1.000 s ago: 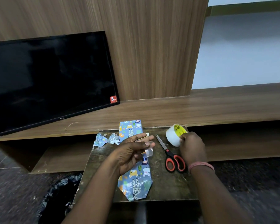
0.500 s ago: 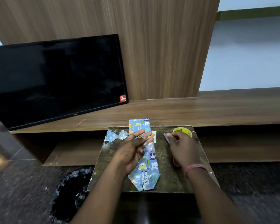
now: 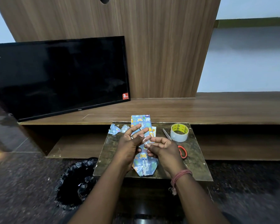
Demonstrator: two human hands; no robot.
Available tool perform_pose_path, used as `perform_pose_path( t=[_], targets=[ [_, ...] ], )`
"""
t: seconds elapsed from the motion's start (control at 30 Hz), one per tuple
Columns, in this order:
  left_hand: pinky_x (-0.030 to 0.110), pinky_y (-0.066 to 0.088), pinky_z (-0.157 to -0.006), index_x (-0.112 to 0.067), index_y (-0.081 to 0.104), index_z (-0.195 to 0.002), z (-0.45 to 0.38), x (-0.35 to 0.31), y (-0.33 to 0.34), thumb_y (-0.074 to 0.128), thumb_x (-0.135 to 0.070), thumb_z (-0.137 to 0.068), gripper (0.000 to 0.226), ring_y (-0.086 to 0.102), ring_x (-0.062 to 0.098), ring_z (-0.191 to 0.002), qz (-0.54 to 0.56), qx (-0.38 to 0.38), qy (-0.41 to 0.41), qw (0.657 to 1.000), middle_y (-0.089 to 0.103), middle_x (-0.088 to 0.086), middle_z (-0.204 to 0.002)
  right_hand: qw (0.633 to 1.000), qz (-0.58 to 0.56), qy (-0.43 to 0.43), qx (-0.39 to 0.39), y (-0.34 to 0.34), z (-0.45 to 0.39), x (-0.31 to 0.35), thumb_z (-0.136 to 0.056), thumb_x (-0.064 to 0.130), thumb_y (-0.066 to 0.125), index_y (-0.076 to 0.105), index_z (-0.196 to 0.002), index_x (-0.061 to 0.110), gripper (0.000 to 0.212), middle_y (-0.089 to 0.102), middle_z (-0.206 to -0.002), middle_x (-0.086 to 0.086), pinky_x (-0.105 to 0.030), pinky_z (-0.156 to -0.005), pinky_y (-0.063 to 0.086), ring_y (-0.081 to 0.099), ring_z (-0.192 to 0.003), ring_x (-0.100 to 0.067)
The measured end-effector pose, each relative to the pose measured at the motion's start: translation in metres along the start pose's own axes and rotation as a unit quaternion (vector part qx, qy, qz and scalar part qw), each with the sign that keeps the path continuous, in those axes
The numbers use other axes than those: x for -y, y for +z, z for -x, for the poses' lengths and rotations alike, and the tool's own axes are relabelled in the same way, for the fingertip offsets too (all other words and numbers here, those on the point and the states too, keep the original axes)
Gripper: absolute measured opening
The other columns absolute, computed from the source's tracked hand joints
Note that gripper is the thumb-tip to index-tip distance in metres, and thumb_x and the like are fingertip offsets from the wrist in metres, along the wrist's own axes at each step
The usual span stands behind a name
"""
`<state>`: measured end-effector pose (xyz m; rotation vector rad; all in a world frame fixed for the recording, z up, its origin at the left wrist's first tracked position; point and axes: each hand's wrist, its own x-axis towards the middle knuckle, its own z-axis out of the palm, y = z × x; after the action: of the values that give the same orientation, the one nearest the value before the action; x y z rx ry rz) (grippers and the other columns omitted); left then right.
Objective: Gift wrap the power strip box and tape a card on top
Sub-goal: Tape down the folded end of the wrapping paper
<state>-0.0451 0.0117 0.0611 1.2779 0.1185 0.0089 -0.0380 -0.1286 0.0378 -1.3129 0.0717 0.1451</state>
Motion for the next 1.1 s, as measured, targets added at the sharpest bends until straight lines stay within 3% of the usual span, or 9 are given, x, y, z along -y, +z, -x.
perform_pose_path(
  t=[0.23,0.37,0.47,0.57,0.63,0.73,0.87,1.0,1.1],
  targets=[
    [0.024,0.055,-0.066,-0.042,0.050,-0.135,0.008,0.012,-0.017,0.045,-0.006,-0.107,0.045,0.074,0.006,-0.098,-0.236,0.022,0.055,0.970,0.063,-0.012,-0.127,0.998,0.058,0.025,0.030,-0.010,0.007,0.001,-0.081,-0.008,0.076,0.059,-0.119,0.003,0.043,0.071,-0.088,-0.030,-0.028,-0.056,0.053,0.061,-0.058,-0.019],
    [0.002,0.045,-0.076,-0.019,0.056,-0.138,0.007,0.009,-0.033,0.045,0.010,-0.098,0.050,0.065,0.011,-0.116,-0.318,-0.048,0.090,0.943,0.066,0.001,-0.126,0.998,-0.033,-0.029,-0.048,-0.018,-0.001,0.010,-0.083,-0.011,0.073,0.058,-0.118,0.005,0.041,0.072,-0.078,-0.015,-0.024,-0.050,0.049,0.061,-0.055,-0.015],
    [0.008,0.046,-0.071,-0.015,0.052,-0.137,0.004,0.016,-0.043,0.064,0.009,-0.087,0.056,0.061,0.009,-0.099,-0.374,-0.010,0.004,0.928,0.064,0.000,-0.125,0.993,-0.004,-0.032,-0.110,-0.028,-0.009,0.001,-0.086,-0.013,0.066,0.049,-0.134,0.013,0.058,0.073,-0.086,-0.004,-0.028,-0.061,0.056,0.066,-0.069,-0.013],
    [0.035,0.055,-0.093,-0.034,0.038,-0.151,0.001,0.034,-0.050,0.087,-0.014,-0.069,0.098,0.064,0.014,-0.113,-0.410,0.048,-0.095,0.906,0.062,-0.009,-0.134,0.986,0.138,-0.013,-0.088,-0.028,-0.006,-0.018,-0.084,-0.010,0.065,0.030,-0.149,0.031,0.084,0.069,-0.109,-0.001,-0.027,-0.073,0.056,0.067,-0.088,-0.009],
    [0.030,0.056,-0.085,-0.041,0.023,-0.158,0.002,0.040,-0.046,0.089,-0.015,-0.068,0.114,0.061,0.015,-0.115,-0.404,0.067,-0.114,0.905,0.050,-0.013,-0.139,0.984,0.168,-0.007,-0.058,-0.023,-0.003,-0.029,-0.081,-0.009,0.067,0.017,-0.157,0.035,0.101,0.064,-0.120,-0.002,-0.026,-0.075,0.055,0.067,-0.095,-0.008],
    [0.023,0.053,-0.071,-0.039,0.028,-0.157,0.004,0.044,-0.041,0.085,-0.006,-0.074,0.105,0.061,0.014,-0.100,-0.426,0.074,-0.085,0.898,0.050,-0.008,-0.140,0.985,0.171,-0.021,-0.025,-0.016,-0.001,-0.034,-0.082,-0.014,0.060,0.009,-0.158,0.042,0.107,0.060,-0.126,0.006,-0.022,-0.070,0.055,0.069,-0.095,0.002],
    [0.023,0.057,-0.072,-0.032,0.057,-0.136,-0.002,0.038,-0.043,0.086,-0.002,-0.073,0.076,0.068,0.018,-0.094,-0.364,0.048,-0.028,0.930,0.060,0.007,-0.138,0.985,0.156,-0.073,-0.008,-0.012,-0.007,-0.024,-0.083,-0.021,0.054,0.001,-0.159,0.034,0.108,0.058,-0.130,0.007,-0.019,-0.076,0.054,0.066,-0.101,0.007],
    [0.035,0.050,-0.104,-0.041,0.071,-0.114,-0.006,0.019,-0.044,0.092,-0.021,-0.069,0.054,0.059,0.017,-0.123,-0.283,0.022,0.062,0.957,0.042,-0.007,-0.152,0.979,0.146,-0.143,-0.019,-0.014,-0.012,0.001,-0.087,-0.013,0.061,0.001,-0.160,0.036,0.106,0.056,-0.131,0.015,-0.027,-0.093,0.053,0.064,-0.111,-0.001],
    [0.038,0.049,-0.093,-0.039,0.070,-0.119,-0.005,0.005,-0.037,0.090,-0.033,-0.071,0.053,0.056,0.019,-0.097,-0.225,0.013,0.094,0.970,0.052,-0.006,-0.144,0.970,0.140,-0.196,-0.026,-0.017,-0.014,0.017,-0.089,-0.003,0.069,0.006,-0.160,0.035,0.103,0.056,-0.136,0.009,-0.029,-0.098,0.051,0.064,-0.114,-0.010]
  ],
)
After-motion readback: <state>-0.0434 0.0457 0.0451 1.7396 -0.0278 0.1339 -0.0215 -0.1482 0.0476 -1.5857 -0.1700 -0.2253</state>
